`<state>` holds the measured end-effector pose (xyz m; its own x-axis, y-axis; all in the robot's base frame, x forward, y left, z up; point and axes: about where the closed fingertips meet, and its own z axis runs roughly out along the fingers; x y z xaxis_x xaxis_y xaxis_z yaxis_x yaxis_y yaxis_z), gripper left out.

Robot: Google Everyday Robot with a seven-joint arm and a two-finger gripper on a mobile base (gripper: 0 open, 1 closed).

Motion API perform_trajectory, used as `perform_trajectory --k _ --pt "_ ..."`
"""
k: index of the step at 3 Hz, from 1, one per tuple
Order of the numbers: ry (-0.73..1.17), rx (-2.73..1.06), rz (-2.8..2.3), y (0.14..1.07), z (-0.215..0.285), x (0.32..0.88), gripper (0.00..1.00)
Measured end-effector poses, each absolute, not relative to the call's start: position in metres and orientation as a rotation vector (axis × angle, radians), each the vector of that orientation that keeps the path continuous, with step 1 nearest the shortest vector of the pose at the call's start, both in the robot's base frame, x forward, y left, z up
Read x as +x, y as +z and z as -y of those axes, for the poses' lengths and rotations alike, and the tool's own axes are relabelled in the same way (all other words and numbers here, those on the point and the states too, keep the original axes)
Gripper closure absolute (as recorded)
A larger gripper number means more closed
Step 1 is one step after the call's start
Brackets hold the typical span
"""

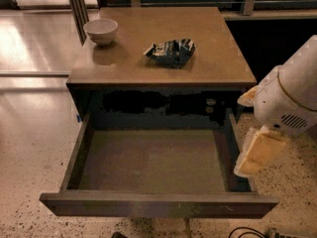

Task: Close top drawer

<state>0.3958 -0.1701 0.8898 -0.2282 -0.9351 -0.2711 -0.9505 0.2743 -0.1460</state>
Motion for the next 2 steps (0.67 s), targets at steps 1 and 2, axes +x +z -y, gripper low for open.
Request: perform_trajectory --k 1,2 --pt "0.072 -1.725 -2.245 0.8898 0.1701 0.3958 0.5" --pt "0.072 -1.725 -2.245 0.8898 0.1701 0.3957 0.73"
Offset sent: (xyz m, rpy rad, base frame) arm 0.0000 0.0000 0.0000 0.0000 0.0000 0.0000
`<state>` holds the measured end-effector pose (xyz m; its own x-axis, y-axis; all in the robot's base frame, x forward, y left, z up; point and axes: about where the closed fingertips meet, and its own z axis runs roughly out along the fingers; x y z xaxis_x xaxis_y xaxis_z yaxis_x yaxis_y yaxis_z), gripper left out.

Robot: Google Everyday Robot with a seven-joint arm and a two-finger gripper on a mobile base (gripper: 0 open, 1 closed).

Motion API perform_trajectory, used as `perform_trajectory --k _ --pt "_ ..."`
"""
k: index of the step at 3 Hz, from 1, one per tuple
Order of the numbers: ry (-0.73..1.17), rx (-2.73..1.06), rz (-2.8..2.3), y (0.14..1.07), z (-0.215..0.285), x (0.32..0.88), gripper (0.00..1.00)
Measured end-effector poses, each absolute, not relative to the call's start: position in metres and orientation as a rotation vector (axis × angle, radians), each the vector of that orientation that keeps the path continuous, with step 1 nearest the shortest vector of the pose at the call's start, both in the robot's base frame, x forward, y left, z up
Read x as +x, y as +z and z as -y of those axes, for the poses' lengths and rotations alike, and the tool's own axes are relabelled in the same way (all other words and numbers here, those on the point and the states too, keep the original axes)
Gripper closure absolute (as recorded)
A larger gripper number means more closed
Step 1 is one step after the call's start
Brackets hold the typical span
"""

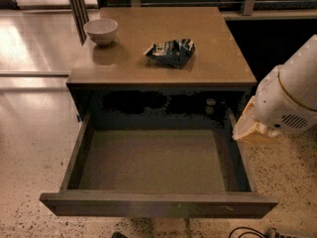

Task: Close top drawer

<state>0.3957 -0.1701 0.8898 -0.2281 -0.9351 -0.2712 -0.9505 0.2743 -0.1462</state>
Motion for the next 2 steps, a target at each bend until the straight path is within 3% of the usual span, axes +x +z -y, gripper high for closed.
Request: perform_trajectory --k 1,2 --pt "0.058 -1.722 -2.211 0.889 0.163 0.392 0.96" --pt "0.144 -1.738 -2.162 0.858 0.138 0.373 1.0"
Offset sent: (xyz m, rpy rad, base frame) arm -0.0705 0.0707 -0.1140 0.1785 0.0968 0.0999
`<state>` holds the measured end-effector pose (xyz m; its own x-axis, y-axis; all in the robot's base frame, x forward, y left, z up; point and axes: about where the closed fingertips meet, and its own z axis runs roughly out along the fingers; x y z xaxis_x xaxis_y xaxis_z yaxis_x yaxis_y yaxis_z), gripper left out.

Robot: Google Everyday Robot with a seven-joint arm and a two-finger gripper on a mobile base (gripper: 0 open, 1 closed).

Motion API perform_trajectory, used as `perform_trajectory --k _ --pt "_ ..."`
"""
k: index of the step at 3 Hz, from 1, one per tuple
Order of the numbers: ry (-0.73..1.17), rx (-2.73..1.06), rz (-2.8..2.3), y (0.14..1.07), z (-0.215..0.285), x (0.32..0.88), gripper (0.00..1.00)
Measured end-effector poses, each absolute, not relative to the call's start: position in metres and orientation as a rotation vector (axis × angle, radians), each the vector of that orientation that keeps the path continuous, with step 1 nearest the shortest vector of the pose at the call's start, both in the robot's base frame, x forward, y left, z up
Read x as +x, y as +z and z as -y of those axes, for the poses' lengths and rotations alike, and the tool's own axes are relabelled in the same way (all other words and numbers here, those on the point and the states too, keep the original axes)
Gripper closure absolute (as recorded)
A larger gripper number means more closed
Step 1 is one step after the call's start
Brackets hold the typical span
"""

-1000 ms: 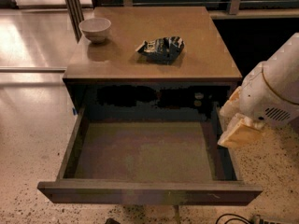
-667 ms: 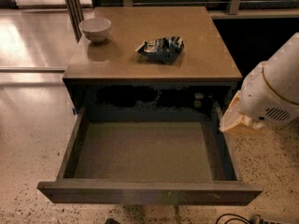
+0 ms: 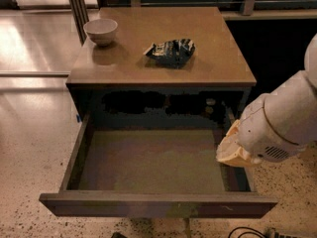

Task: Close top drawer

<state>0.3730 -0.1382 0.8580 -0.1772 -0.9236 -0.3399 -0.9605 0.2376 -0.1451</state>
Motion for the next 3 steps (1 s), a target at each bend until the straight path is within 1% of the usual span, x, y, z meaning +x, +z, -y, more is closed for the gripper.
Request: perform_trajectory --k 1,2,3 --pt "0.258 -1.807 -2.126 0.804 0.104 0.34 1.0" --pt "0.411 -1.899 -2.141 0.731 0.081 0.288 1.0" --pt "0.416 -1.898 -2.141 0.729 0.08 0.288 1.0"
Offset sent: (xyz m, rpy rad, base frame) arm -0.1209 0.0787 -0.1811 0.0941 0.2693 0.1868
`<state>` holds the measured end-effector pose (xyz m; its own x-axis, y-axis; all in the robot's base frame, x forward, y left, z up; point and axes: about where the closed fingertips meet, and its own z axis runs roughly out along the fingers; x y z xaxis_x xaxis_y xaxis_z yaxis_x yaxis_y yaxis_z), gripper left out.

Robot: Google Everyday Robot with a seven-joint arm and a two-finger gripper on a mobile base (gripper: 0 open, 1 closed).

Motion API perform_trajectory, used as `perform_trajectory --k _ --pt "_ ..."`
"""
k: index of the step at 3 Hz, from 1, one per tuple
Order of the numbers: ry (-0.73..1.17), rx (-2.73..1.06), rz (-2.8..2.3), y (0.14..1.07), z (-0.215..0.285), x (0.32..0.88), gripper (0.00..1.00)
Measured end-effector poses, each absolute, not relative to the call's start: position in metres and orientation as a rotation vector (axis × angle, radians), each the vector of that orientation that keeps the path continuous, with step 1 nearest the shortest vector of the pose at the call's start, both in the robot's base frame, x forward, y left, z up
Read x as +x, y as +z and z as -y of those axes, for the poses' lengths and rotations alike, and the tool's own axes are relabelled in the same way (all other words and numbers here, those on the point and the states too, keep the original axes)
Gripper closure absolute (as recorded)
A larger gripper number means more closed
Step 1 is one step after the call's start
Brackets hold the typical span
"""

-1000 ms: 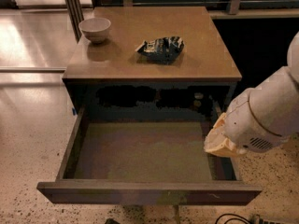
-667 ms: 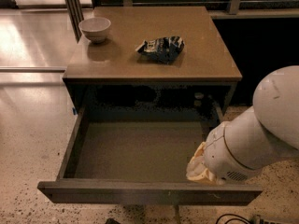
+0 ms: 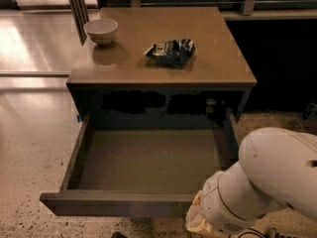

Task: Close top drawer

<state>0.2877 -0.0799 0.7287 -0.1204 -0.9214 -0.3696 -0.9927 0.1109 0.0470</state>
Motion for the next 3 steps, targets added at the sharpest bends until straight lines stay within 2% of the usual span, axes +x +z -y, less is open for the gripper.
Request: perform_trajectory --k 1,2,3 --pt "0.484 -1.878 -2.141 0.693 0.059 0.281 1.0" --pt "0.478 -1.871 -2.146 0.689 0.059 0.281 1.0" --pt "0.423 -1.822 -2.151 0.651 0.037 0.305 1.0"
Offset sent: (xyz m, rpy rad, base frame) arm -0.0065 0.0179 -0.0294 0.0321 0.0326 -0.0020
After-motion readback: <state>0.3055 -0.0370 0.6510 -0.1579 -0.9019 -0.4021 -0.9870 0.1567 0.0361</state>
